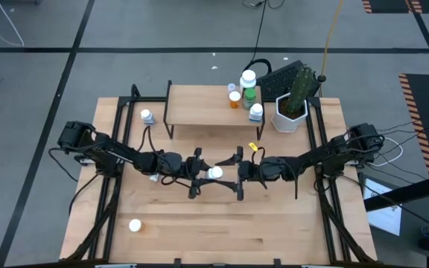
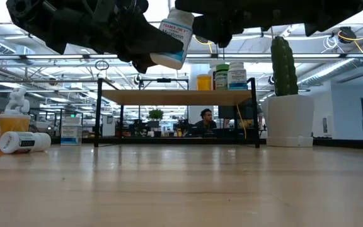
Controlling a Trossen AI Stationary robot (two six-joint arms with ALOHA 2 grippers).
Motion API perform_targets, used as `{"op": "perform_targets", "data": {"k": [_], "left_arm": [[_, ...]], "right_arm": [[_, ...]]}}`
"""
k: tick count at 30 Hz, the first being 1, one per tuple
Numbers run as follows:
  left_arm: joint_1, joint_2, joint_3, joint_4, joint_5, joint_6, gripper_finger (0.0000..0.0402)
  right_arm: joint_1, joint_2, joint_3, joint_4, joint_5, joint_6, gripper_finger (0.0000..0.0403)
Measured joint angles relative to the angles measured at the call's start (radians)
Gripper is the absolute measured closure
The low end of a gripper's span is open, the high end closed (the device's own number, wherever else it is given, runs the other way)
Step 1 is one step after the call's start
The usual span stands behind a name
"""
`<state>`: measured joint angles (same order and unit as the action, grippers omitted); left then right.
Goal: Pick and place medicine bottles onto shelf by color
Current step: Put the bottom white blue pill bottle on the shelf
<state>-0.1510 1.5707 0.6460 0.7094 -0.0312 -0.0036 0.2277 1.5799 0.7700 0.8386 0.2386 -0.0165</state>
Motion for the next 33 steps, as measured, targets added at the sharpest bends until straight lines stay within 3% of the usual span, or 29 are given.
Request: {"op": "perform_targets", "data": {"k": [12, 23, 33], "left_arm": [[0.018, -0.001, 0.000, -0.005, 0.003, 0.005, 0.0226], [0.025, -0.002, 0.002, -0.033, -0.005, -0.018, 0.0195], [0.063, 0.000, 0.000, -0.140, -0.053, -0.063, 0.0151]], "right_arm": [[-0.025, -0.001, 0.106, -0.276, -0.006, 0.017, 0.0232], [-0.046, -0.019, 0.335, -0.736, -0.009, -0.027, 0.0237], [-0.187, -0.101, 0.567, -1.131, 0.049, -0.057, 0.0236]]}}
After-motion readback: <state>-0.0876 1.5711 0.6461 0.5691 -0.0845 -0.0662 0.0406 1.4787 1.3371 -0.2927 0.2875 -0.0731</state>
